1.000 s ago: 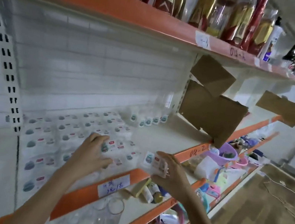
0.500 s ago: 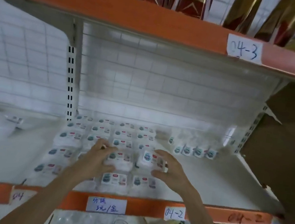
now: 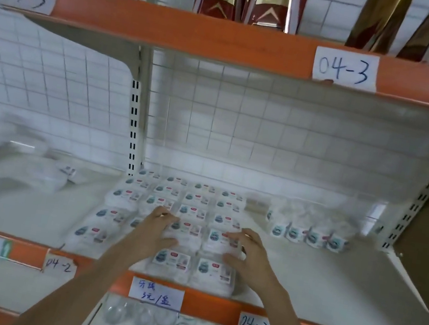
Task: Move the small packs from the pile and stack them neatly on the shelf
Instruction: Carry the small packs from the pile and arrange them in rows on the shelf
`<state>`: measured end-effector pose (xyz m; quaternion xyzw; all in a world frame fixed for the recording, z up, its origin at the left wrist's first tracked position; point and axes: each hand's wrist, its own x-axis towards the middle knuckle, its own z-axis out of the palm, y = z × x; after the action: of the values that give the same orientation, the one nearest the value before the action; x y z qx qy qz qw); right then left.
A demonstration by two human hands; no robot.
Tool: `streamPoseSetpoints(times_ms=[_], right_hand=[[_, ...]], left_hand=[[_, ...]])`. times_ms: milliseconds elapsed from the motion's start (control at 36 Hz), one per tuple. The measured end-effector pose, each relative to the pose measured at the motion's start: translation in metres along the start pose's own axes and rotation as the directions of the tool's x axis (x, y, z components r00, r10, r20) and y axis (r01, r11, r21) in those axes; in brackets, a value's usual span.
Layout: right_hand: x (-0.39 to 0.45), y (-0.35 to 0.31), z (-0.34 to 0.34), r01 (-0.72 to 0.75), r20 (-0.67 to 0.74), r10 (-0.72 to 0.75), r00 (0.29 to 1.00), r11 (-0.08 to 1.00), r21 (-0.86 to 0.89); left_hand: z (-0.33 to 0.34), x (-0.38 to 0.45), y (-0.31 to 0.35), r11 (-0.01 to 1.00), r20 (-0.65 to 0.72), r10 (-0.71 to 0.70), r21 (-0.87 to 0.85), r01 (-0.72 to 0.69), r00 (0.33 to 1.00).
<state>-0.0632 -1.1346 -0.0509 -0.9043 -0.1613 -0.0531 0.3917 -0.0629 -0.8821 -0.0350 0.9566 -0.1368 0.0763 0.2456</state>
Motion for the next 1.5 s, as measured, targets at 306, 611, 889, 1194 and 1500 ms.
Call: streamPoseSetpoints(times_ms=[306, 611, 889, 1194, 1500], right_hand=[[-0.007, -0.016, 0.0, -0.049, 0.038, 0.059, 0.998, 0.973, -0.225], [-0.043, -0.063, 0.012, 0.184, -0.069, -0.24, 0.968, 0.873, -0.453], [-0.092, -0.108, 0.102, 0.442, 0.24, -0.379, 0.894, 0.839, -0.319], [-0.13, -0.182, 0.213, 0.553, 0.459, -0.493, 0.739, 0.833, 0.004], [-0.128, -0.284, 0.314, 0.679, 0.631, -0.594, 0.499, 0.72, 0.141]], left_hand=[[-0.004, 0.007, -0.002, 0.992, 0.073, 0.07, 0.097, -0.077, 0.995], [-0.016, -0.037, 0.004, 0.944, -0.116, 0.108, 0.324, -0.066, 0.987], [-0.014, -0.201, -0.035, 0.897, -0.411, -0.102, 0.356, 0.262, 0.906], [-0.026, -0.378, -0.066, 0.657, -0.499, -0.57, 0.201, 0.727, 0.653], [-0.071, -0.472, -0.136, 0.513, -0.586, -0.672, 0.071, 0.855, 0.452]])
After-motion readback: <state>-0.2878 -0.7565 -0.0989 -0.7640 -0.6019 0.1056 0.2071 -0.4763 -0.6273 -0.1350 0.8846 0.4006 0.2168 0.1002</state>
